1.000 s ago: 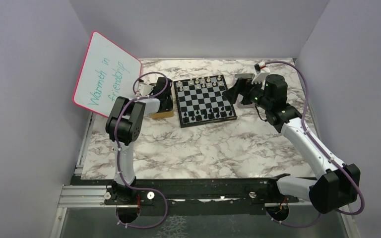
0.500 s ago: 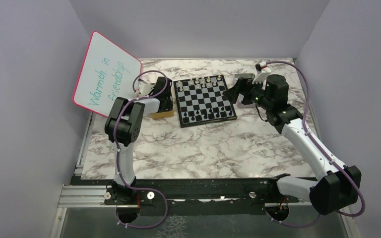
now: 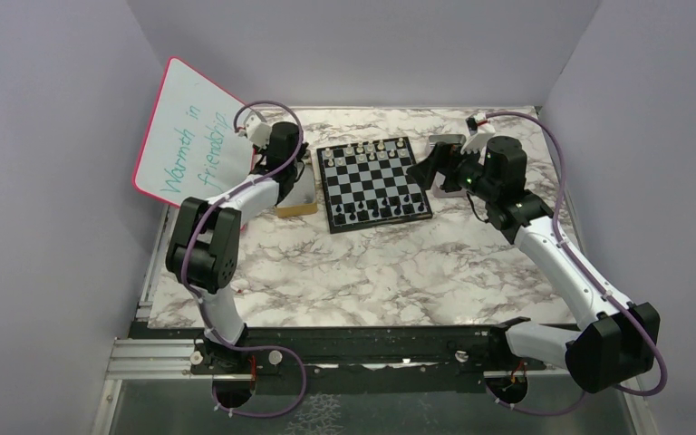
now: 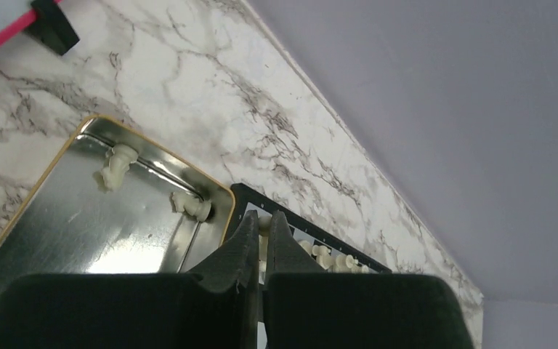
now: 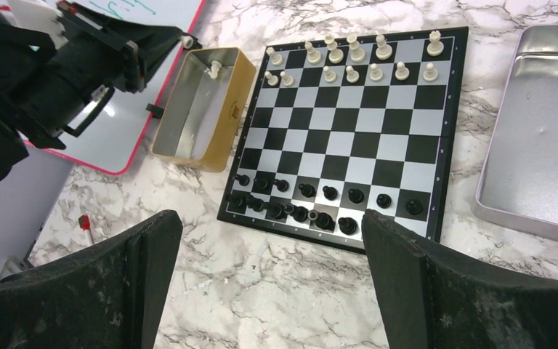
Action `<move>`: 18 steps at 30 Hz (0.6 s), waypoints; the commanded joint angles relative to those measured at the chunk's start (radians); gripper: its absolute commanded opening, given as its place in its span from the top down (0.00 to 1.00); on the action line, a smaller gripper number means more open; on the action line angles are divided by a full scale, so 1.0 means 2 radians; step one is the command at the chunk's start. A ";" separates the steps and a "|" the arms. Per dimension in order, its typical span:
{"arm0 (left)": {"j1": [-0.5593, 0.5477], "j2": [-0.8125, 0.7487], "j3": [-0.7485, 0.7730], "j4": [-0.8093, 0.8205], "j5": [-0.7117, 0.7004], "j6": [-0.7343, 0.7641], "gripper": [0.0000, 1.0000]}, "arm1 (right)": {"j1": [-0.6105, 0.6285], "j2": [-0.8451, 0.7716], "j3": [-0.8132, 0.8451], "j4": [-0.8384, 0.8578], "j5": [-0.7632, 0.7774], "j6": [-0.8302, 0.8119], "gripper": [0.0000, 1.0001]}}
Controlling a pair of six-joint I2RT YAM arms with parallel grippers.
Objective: Set up the chess pieces on the board
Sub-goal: Pick up the chess piece from the storage box, then place the chess piece on the chessboard.
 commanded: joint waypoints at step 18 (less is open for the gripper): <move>-0.086 0.024 0.006 0.138 0.254 0.345 1.00 | -0.002 -0.031 -0.013 0.000 0.022 0.001 0.00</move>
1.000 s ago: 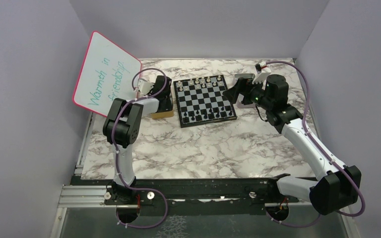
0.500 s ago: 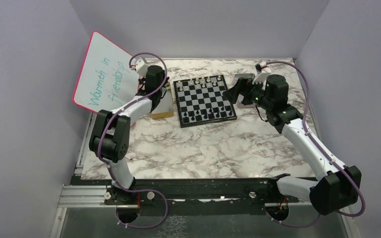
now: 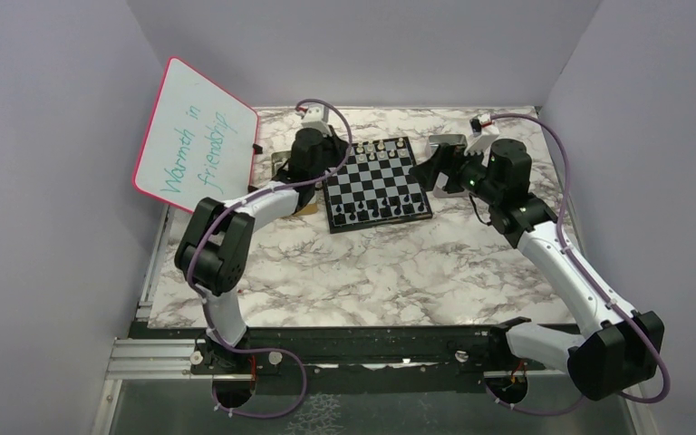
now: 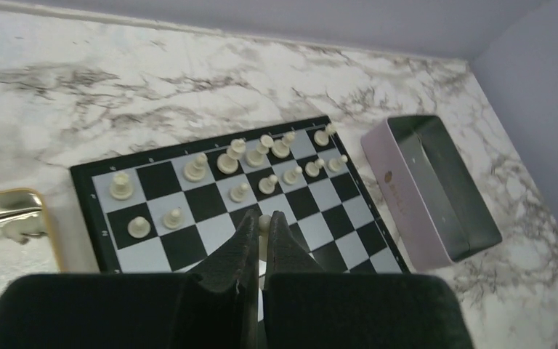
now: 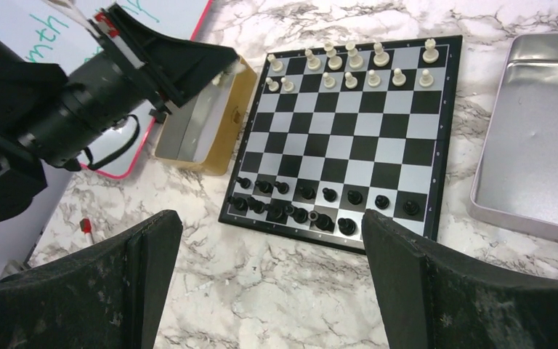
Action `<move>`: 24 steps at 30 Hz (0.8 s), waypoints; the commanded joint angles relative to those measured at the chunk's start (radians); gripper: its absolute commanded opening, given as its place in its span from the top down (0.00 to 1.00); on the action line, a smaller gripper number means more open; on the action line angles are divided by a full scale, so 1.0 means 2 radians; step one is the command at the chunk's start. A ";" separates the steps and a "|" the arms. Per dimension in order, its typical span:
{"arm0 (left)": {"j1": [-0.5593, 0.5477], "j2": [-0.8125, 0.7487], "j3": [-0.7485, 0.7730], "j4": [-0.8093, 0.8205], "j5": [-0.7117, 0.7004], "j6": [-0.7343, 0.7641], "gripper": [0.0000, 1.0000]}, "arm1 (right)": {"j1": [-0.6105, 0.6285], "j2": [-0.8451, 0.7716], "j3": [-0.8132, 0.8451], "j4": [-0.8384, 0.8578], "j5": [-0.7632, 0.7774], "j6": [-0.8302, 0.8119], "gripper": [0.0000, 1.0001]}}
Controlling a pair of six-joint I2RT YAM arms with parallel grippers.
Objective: Set up the chess pieces on the board
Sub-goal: Place the chess piece on the chessboard.
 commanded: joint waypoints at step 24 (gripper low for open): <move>-0.057 0.031 -0.004 0.071 0.123 -0.072 1.00 | -0.002 0.018 -0.022 0.036 -0.017 -0.017 0.09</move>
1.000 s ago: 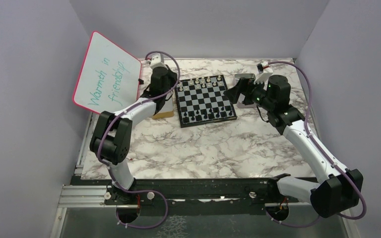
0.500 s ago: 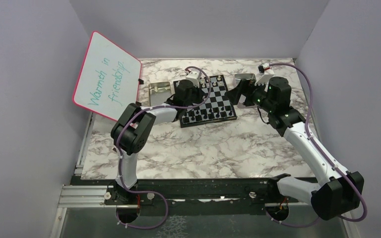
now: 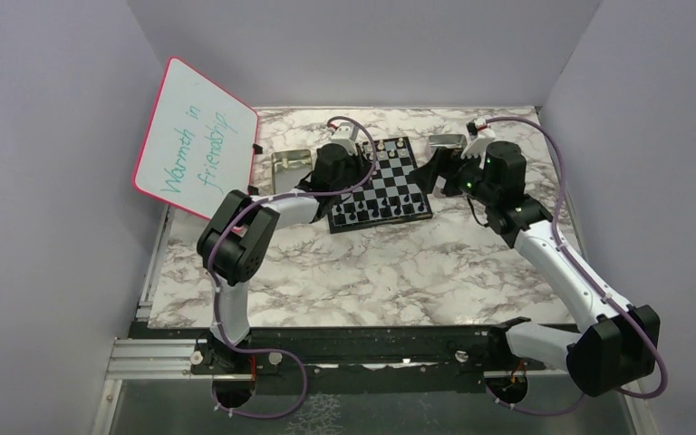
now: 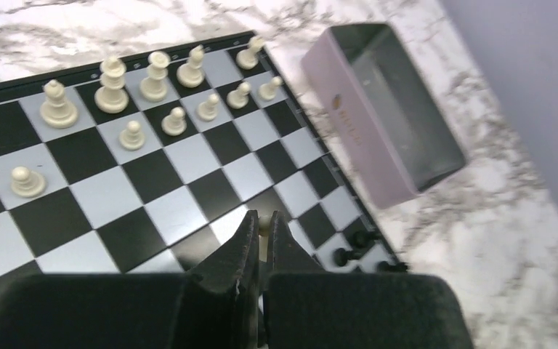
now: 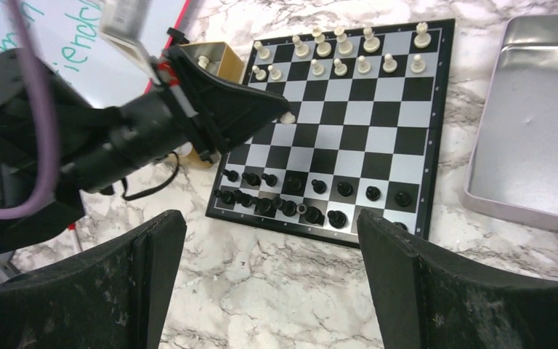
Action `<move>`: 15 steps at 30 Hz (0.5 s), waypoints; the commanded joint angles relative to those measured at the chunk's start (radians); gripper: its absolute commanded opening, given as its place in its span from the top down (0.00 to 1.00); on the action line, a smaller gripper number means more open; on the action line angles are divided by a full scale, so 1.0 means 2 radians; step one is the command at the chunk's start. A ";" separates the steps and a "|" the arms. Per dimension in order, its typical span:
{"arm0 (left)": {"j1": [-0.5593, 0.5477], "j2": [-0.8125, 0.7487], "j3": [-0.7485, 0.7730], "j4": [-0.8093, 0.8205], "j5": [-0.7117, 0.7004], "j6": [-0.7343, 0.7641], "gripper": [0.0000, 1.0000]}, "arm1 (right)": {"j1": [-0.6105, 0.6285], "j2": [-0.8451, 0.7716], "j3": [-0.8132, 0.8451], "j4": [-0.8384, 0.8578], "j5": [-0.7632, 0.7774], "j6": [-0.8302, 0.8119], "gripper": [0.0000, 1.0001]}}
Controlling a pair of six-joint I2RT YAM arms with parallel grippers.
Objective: Set up the chess pieces on the board
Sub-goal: Place the chess piece on the chessboard.
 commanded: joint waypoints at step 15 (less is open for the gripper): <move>0.015 -0.180 -0.095 0.025 0.179 -0.168 1.00 | 0.015 0.087 -0.062 0.219 -0.109 -0.052 0.36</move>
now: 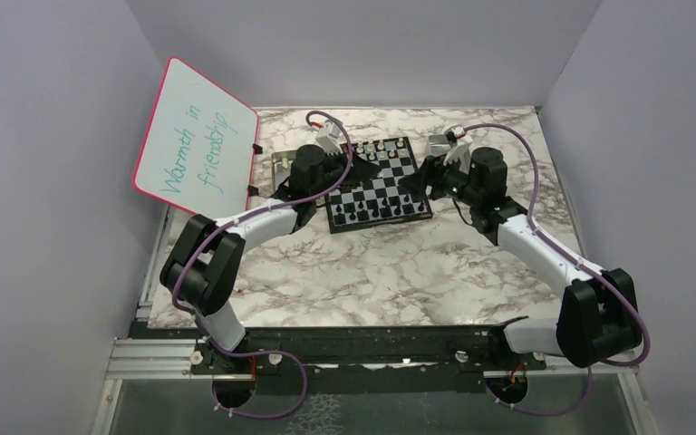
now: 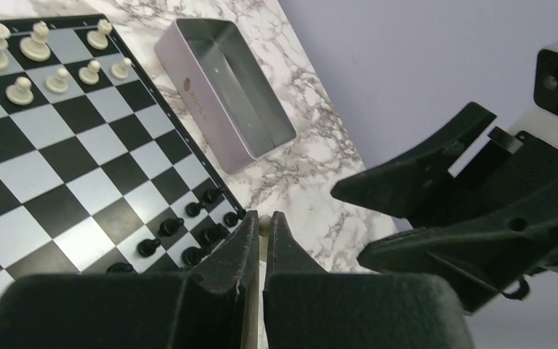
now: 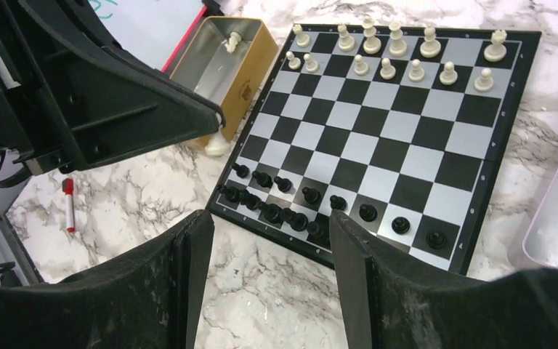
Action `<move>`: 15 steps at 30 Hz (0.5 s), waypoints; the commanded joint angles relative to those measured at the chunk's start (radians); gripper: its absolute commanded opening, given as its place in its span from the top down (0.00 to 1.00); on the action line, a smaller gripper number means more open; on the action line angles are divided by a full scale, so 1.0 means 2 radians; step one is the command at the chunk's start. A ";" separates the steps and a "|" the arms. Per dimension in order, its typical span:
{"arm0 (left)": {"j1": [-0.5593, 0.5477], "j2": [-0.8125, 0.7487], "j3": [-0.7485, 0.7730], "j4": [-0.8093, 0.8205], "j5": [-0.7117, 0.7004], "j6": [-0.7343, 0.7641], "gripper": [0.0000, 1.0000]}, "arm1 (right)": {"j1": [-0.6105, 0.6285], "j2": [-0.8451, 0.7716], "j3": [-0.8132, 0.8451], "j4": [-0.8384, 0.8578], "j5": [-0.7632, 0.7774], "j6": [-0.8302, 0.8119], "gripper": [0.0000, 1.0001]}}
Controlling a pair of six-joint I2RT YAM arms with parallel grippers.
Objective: Set up the chess pieces on the board
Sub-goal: Place the chess piece on the chessboard.
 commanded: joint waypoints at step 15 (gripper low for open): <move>0.008 -0.051 -0.027 0.005 0.114 -0.044 1.00 | 0.082 0.049 -0.003 0.123 0.034 -0.086 0.37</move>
